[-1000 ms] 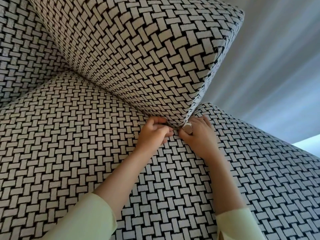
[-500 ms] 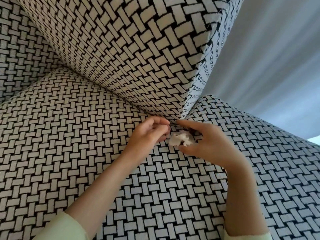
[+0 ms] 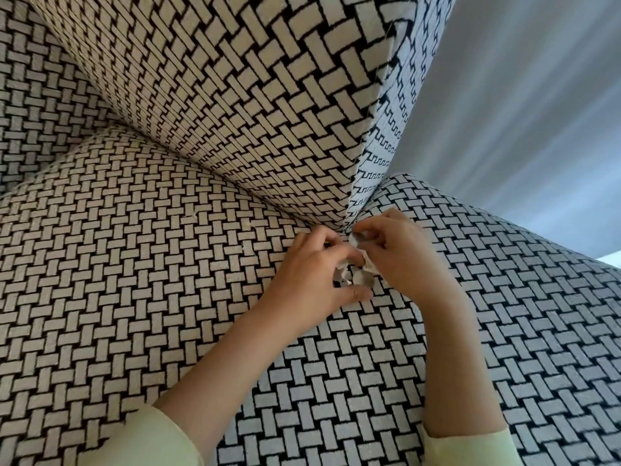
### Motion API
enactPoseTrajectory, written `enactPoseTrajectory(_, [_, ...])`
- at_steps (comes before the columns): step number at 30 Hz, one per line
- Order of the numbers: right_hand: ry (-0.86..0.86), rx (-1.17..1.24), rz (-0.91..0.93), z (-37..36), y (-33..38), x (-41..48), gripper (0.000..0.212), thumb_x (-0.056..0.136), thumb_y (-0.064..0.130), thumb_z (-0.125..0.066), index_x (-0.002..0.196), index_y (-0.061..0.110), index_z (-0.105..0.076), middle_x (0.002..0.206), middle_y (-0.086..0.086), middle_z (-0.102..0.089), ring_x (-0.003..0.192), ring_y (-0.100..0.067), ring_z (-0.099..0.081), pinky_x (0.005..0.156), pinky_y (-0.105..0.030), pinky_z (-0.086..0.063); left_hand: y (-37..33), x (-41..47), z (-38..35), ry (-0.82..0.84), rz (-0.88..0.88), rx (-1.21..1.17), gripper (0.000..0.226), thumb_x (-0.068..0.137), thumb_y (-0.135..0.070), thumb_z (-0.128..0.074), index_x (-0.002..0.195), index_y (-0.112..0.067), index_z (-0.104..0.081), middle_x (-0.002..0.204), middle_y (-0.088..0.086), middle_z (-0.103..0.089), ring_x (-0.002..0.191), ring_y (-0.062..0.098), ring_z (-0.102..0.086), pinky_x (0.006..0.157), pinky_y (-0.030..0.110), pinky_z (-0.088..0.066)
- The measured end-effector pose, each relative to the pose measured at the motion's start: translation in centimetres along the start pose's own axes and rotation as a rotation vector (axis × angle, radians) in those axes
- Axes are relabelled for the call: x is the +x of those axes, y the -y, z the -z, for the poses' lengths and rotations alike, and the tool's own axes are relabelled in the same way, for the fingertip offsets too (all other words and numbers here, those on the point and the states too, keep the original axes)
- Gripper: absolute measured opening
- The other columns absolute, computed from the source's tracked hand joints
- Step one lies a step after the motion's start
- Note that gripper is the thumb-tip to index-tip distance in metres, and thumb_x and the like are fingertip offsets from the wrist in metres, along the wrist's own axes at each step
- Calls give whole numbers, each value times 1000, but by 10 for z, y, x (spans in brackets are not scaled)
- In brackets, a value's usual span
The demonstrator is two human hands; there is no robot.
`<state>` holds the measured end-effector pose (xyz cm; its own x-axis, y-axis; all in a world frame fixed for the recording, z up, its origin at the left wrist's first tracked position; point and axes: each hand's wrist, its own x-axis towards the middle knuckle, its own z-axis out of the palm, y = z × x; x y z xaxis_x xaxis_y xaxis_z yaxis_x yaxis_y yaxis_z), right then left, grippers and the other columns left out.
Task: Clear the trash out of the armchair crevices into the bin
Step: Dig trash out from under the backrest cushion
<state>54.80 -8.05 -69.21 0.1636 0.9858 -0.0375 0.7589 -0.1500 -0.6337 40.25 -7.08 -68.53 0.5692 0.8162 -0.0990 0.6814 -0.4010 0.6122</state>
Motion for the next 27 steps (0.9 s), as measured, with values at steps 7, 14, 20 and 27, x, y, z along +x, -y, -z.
enactPoseTrajectory(7, [20,204,2,10,0,-3,8,88,16,-59,81,18,-55,76,6,-58,67,-13,-52,62,-18,-41,-10,3,1,63,24,108,21,82,-42,-63,100,-31,-63,112,-10,-37,117,14,-34,101,33,-30])
enactPoseTrajectory(14, [-47,549,-165,20,3,-3,15,93,18,-51,80,18,-57,82,-5,-66,74,-23,-61,70,-43,-49,-19,2,27,-167,184,-500,24,83,-15,-59,61,-17,-49,92,6,-63,64,2,-49,53,6,-37])
enactPoseTrajectory(20, [-144,855,1,36,12,-11,5,83,15,-63,80,15,-68,72,7,-67,63,1,-55,63,-10,-44,-26,14,30,-56,468,-1072,29,77,13,-30,64,-13,-33,56,6,-47,42,12,-41,34,17,-32])
enactPoseTrajectory(27, [51,479,160,19,28,-10,25,84,8,-63,91,31,-69,84,-6,-60,71,-23,-58,67,-31,-52,-20,21,22,52,652,-1569,32,97,-23,-33,85,-5,-57,65,5,-57,44,7,-53,46,18,-52])
